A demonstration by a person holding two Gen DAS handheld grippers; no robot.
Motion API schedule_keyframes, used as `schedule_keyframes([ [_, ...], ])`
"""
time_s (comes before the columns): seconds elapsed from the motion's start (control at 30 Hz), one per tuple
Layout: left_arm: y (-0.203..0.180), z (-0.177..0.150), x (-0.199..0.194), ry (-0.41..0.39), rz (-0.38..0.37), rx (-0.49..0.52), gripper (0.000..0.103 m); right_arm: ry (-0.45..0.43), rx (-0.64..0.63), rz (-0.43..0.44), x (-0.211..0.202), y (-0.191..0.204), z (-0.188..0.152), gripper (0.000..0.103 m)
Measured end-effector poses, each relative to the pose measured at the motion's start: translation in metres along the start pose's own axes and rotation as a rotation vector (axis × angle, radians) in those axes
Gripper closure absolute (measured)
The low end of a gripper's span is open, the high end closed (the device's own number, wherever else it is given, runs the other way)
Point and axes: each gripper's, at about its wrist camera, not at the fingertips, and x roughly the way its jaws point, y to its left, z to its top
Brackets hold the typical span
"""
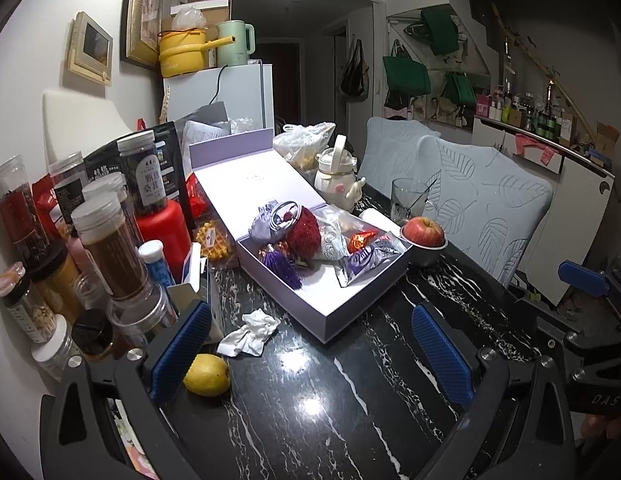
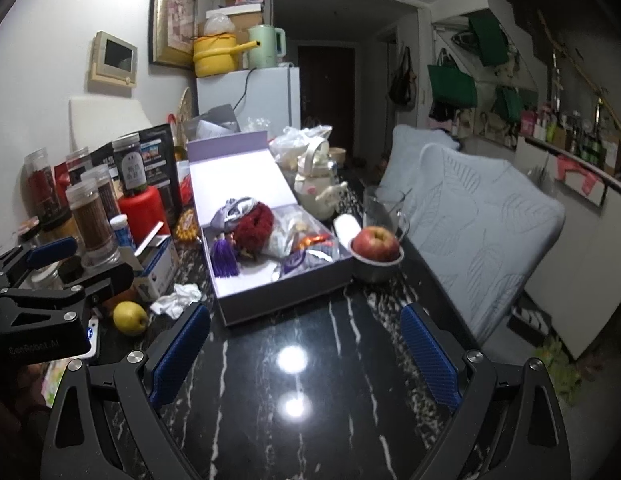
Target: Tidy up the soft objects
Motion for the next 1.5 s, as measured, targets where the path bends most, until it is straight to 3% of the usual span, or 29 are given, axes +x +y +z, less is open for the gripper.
schedule_keyframes([
  [1.5, -0.006, -0.005, 0.026, 0.059, -0.003, 0.009, 0.001, 0.041, -0.002, -0.015, 0.016, -0.001, -0.010, 0.006],
])
